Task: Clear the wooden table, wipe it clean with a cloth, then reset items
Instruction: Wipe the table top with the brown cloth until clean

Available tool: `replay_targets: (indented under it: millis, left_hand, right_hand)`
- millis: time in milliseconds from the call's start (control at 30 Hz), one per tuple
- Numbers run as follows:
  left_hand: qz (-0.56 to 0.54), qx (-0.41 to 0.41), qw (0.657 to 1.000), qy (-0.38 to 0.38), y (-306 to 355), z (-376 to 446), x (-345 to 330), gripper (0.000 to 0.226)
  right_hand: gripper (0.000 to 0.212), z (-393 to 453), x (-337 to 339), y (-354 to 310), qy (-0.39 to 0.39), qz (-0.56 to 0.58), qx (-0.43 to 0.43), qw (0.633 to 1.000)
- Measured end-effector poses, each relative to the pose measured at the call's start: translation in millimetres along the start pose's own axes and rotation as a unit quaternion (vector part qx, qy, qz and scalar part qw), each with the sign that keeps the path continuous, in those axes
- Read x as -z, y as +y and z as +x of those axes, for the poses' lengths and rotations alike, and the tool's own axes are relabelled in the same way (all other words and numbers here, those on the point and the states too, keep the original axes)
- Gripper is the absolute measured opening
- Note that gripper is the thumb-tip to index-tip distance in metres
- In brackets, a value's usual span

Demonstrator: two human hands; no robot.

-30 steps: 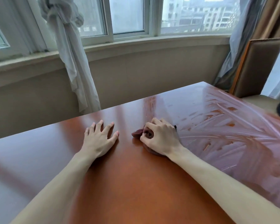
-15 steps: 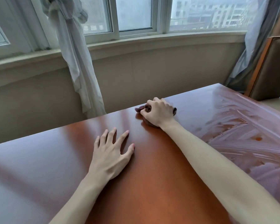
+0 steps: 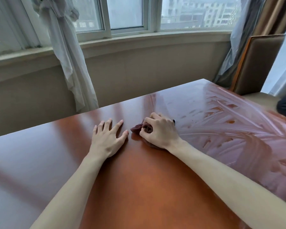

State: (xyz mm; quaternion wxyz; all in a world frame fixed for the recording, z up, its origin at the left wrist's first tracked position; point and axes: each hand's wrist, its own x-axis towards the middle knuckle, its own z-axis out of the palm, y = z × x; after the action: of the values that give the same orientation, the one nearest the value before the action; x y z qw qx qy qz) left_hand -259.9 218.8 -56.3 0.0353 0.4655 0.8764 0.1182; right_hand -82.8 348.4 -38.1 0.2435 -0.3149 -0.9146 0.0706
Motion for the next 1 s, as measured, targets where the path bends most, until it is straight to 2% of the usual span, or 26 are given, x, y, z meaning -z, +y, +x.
replay_targets:
  millis: [133, 233, 367, 533, 667, 833, 1000]
  left_hand:
    - [0.004, -0.002, 1.0, -0.002, -0.2, 0.0, 0.5, 0.063]
    - [0.003, -0.004, 1.0, 0.007, -1.3, 0.0, -2.2, 0.062]
    - [-0.002, -0.008, 1.0, 0.019, -5.2, 3.3, -6.9, 0.063]
    - [0.006, 0.001, 1.0, 0.022, -7.3, 6.2, -9.8, 0.074]
    - [0.005, 0.012, 0.999, 0.029, -5.3, 5.6, -9.1, 0.077]
    - [-0.002, 0.021, 1.0, 0.015, -5.1, 9.6, -4.1, 0.077]
    - [0.011, 0.013, 1.0, -0.02, 3.2, 9.6, 2.1, 0.07]
  right_hand:
    - [0.021, -100.1, 32.6, -15.0, 0.041, 0.012, 0.069, 0.997]
    - [0.023, -94.8, 31.1, -13.0, 0.038, 0.013, 0.073, 0.997]
    - [0.032, 1.8, -5.4, 6.2, 0.018, -0.018, 0.027, 0.999]
    - [0.034, 157.8, -60.7, 40.8, 0.016, -0.032, -0.047, 0.998]
    - [0.036, 220.5, -81.3, 54.2, 0.013, -0.034, -0.085, 0.996]
    - [0.031, 173.4, -62.4, 42.1, -0.001, -0.012, -0.056, 0.998]
    - [0.029, 35.0, -11.7, 19.9, -0.009, 0.011, -0.006, 1.0]
